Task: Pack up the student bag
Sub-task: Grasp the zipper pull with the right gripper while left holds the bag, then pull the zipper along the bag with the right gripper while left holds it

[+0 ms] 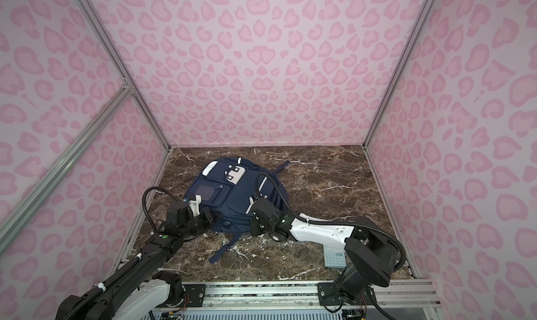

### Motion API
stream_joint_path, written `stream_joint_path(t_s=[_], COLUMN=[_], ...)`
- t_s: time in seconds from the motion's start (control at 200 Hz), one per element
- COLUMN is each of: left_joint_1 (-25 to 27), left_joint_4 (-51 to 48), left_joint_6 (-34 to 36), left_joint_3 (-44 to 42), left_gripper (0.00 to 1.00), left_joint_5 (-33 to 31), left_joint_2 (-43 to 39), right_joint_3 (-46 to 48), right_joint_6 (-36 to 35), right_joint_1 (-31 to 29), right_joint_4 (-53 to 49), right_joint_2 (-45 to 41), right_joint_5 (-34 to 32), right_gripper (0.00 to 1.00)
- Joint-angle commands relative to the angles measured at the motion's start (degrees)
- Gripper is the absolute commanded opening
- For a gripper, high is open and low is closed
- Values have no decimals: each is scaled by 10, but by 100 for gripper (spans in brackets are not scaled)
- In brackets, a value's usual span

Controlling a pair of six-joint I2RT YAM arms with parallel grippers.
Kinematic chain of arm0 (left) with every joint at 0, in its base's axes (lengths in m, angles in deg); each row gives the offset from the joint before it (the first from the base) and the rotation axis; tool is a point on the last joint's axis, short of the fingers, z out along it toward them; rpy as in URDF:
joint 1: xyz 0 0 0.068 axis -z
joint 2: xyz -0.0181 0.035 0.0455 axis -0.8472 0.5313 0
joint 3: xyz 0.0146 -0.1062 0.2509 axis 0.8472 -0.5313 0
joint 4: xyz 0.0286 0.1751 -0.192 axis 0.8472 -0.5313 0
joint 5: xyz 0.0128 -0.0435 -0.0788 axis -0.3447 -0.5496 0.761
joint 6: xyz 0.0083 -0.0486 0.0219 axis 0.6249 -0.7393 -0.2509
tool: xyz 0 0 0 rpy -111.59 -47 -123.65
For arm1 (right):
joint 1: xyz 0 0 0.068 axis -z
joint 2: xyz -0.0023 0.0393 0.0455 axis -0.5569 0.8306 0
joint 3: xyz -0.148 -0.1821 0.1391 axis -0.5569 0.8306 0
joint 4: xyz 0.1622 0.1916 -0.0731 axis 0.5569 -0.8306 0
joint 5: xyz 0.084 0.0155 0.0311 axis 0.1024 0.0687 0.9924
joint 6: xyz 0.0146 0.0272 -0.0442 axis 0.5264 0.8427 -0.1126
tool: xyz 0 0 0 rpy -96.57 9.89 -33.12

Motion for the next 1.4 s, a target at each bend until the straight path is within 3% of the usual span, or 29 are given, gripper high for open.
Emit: stream_joint_path(t_s=[0.0,0.215,0.335,0.42,0.625,0.695,0.75,0.945,1.015,1.165,1.395], left_joint_1=[-8,-7,-1,3,2,-5,-18,-38,-35,-7,83], left_joint_4=[29,27,45,45,33,31,39,52,63,8,15], left_joint_6=[6,6,-6,-2,20,38,43,69,63,66,-45], left_joint_3=[0,-9,-16,-12,12,34,59,190,199,144,15], left_gripper=[4,4,4,4,4,10,17,55,65,74,73], left_joint_5=[-93,-92,-81,-81,-95,-123,-109,-66,-47,-110,-91], left_joint_2=[5,-2,4,10,25,45,77,194,209,120,-59], right_joint_3=[6,52,71,57,41,35,26,0,-16,-48,-85], right_joint_6=[-12,-19,-33,-49,-97,-100,-95,-37,-14,17,15], right_joint_1=[20,97,101,114,119,91,59,-24,-42,-65,-66], right_joint_4=[-159,-193,-177,-201,-170,-163,-157,-90,-72,-45,-39], right_joint_2=[-12,-55,-92,-95,-104,-102,-96,-63,-45,-3,41], right_joint_5=[-96,-106,-103,-140,-77,-76,-76,-27,-30,-47,-54], right_gripper=[0,0,0,0,0,0,0,0,0,0,0])
